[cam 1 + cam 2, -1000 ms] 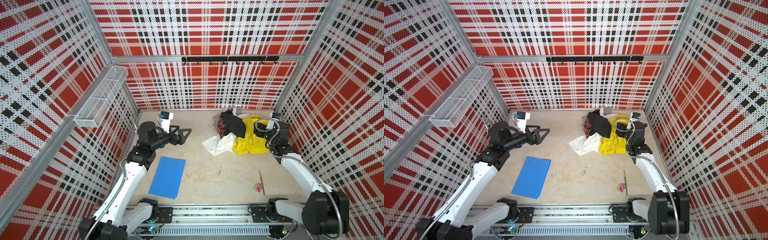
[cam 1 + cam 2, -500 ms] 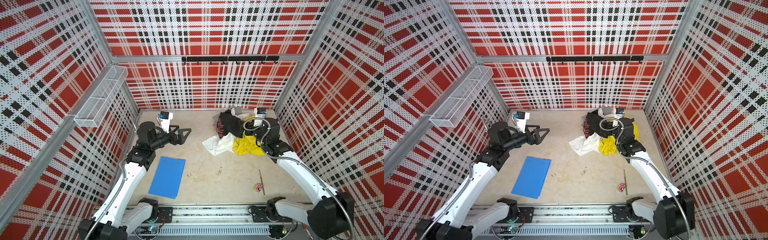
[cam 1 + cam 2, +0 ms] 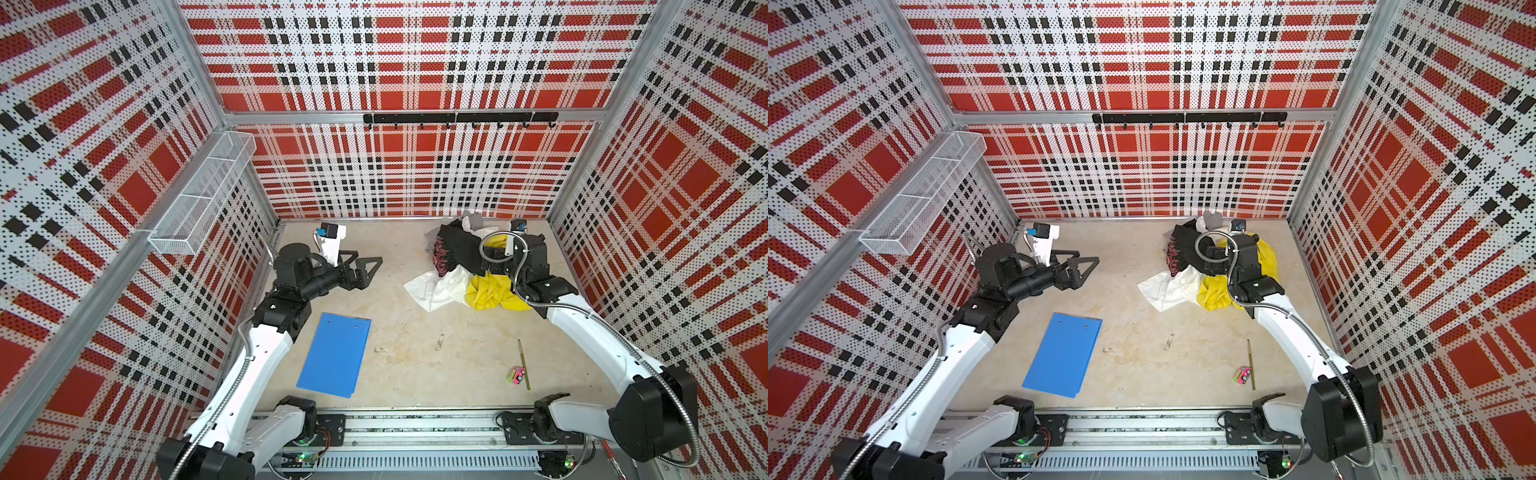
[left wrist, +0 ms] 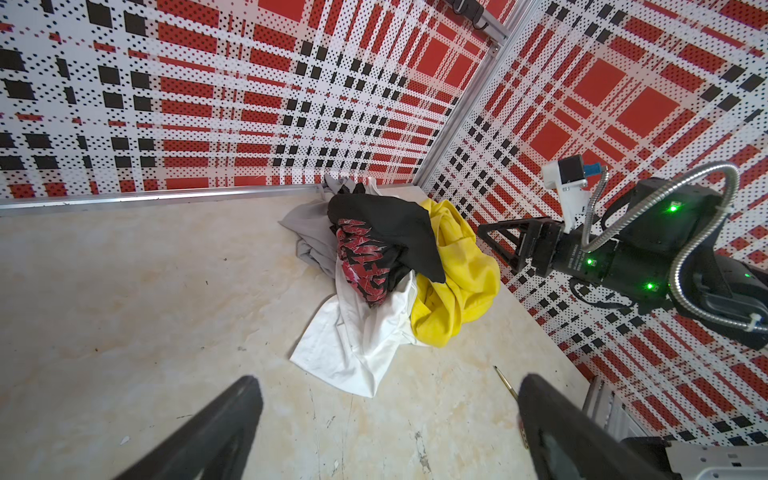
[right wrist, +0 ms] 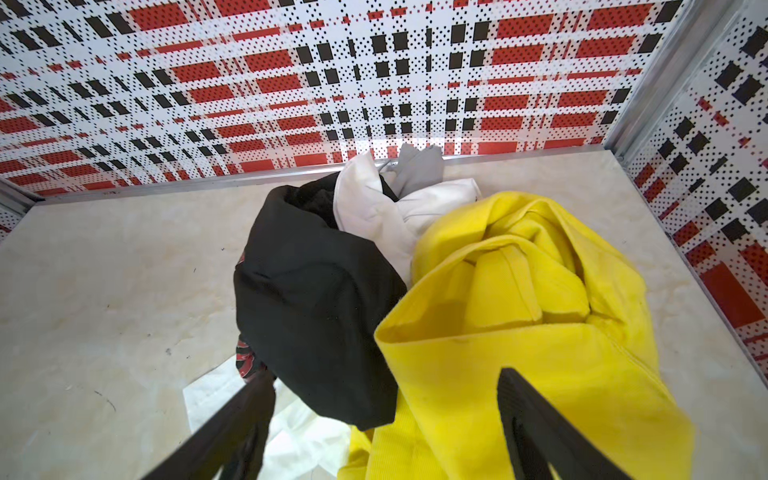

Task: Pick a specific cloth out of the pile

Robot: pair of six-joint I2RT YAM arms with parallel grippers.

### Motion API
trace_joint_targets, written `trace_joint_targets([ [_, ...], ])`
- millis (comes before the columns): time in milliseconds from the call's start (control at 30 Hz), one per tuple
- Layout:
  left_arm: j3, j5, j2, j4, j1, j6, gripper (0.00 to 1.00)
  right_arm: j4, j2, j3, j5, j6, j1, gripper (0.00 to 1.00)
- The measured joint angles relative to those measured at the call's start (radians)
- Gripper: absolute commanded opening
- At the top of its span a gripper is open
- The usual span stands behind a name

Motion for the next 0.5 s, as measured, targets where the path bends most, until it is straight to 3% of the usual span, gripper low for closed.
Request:
trace_joint_targets([
  [233,0.000,0.008,0.000,0.000,0.000,0.000,0.99,0.011,0.075,0.056,-0.205,-0.004,-0.025,0.84],
  [500,-0.006,0.009,0.000,0.001,-0.001,0.000,0.99,0.013,0.292,0.189,-0.246,-0.026,-0.026,0.93],
])
